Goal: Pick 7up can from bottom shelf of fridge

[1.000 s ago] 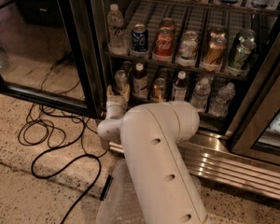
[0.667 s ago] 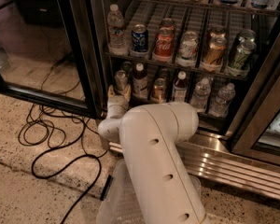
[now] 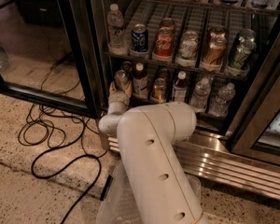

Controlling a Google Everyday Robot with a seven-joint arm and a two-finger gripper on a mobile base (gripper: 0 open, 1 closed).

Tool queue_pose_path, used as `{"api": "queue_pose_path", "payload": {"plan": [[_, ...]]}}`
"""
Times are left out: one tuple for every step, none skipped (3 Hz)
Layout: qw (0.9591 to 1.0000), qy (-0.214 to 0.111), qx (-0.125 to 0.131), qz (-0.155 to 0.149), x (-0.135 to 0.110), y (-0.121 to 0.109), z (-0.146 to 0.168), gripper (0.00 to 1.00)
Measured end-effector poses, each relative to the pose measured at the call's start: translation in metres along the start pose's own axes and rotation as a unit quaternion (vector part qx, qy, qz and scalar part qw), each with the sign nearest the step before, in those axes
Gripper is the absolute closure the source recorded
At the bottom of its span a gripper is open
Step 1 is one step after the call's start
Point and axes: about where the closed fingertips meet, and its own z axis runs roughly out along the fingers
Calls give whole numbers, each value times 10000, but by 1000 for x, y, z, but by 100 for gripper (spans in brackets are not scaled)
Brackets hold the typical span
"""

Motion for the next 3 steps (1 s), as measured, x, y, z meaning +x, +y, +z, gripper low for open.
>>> {"api": "queue_pose_path", "payload": {"plan": [[9998, -153, 81, -49, -17, -6, 16, 40], [9999, -111, 86, -24, -17, -5, 20, 39], [10000, -49, -6, 29, -11, 0, 18, 57]]}}
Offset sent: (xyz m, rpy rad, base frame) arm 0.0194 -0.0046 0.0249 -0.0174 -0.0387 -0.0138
